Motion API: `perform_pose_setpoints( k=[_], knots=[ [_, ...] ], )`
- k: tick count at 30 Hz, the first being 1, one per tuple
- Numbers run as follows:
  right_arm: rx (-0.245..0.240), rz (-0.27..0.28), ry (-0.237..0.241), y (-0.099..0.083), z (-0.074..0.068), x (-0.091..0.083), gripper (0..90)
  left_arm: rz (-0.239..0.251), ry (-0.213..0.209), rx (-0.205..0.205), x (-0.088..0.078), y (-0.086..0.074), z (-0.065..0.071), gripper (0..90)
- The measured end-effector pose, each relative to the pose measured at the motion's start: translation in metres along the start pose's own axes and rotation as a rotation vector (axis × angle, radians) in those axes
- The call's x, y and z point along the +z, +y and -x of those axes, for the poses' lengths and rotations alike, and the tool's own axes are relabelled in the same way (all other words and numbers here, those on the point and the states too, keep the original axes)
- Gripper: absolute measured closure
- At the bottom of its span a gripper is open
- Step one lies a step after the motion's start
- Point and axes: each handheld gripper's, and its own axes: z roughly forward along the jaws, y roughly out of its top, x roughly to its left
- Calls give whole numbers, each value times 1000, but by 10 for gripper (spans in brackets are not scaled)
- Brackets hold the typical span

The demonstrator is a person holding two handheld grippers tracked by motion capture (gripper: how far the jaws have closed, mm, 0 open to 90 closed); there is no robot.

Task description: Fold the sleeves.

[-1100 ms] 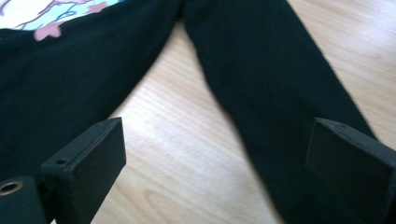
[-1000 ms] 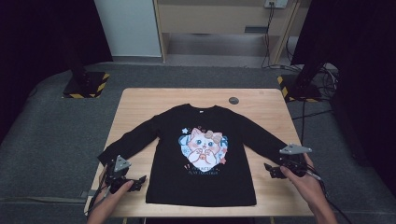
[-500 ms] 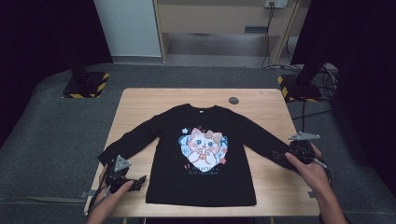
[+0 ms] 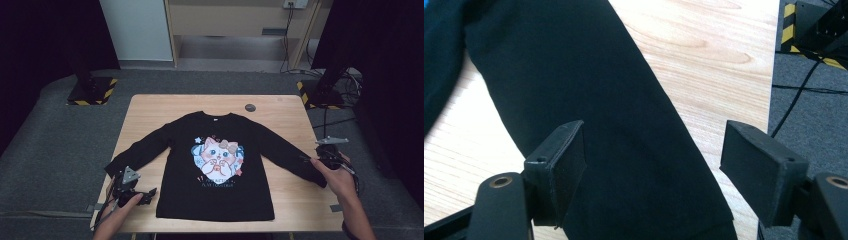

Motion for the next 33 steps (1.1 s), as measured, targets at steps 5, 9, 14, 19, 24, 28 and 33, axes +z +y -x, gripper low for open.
perform_pose_setpoints(
  k=[5, 9, 14, 19, 24, 28, 33],
  knots=[
    [13, 4, -3, -6, 6, 1, 271, 0, 0, 0, 0, 0, 0, 0],
    [31, -29, -8, -13, 12, 4, 305, 0, 1, -1, 0, 0, 0, 0],
    [69, -58, -20, -28, 23, 6, 390, 0, 2, -2, 0, 0, 0, 0],
    [79, -51, -26, -38, 28, 6, 408, 0, 2, -2, 0, 0, 0, 0],
    [99, -42, -20, -46, 30, 9, 398, 0, 4, -3, 0, 0, 0, 0],
    [102, -39, -14, -50, 29, 12, 395, 0, 4, -3, 0, 0, 0, 0],
    [120, -30, -9, -53, 29, 14, 385, 0, 4, -3, 0, 0, 0, 0]
  ],
)
